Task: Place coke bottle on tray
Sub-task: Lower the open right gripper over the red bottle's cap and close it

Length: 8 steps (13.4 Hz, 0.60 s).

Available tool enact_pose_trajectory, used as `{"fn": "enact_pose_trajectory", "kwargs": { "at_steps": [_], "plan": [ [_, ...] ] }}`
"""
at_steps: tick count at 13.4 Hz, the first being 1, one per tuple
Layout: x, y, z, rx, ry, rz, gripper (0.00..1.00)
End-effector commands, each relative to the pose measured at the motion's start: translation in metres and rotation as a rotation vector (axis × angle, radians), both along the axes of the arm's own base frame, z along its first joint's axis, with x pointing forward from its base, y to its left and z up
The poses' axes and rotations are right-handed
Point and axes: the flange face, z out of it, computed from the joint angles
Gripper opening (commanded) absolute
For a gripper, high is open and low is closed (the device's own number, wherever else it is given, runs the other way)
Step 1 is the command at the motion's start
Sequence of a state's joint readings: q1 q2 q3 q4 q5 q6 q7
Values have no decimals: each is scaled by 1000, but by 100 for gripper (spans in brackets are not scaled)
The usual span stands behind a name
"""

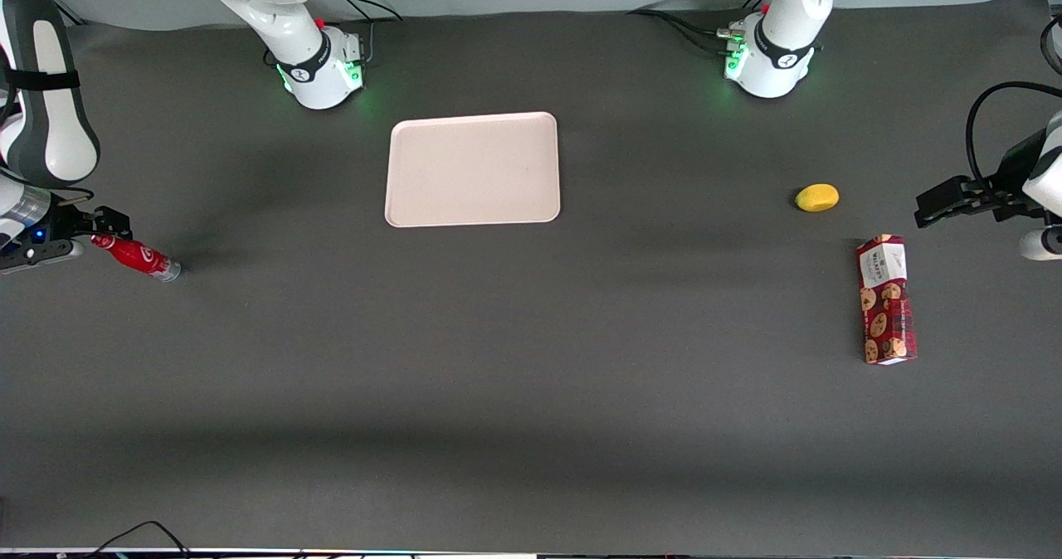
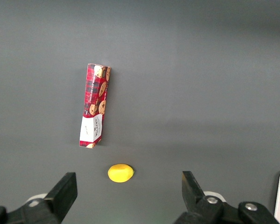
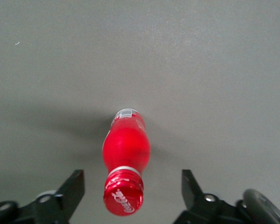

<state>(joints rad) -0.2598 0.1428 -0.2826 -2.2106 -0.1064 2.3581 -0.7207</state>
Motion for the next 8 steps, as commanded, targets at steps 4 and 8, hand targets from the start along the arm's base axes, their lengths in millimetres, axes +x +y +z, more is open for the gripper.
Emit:
{"fn": "enact_pose_trajectory", "kwargs": {
  "at_steps": [4, 8],
  "plan": [
    [-3, -2, -3, 2, -11, 13, 38],
    [-1, 0, -1, 11, -15, 6, 6]
  ]
}}
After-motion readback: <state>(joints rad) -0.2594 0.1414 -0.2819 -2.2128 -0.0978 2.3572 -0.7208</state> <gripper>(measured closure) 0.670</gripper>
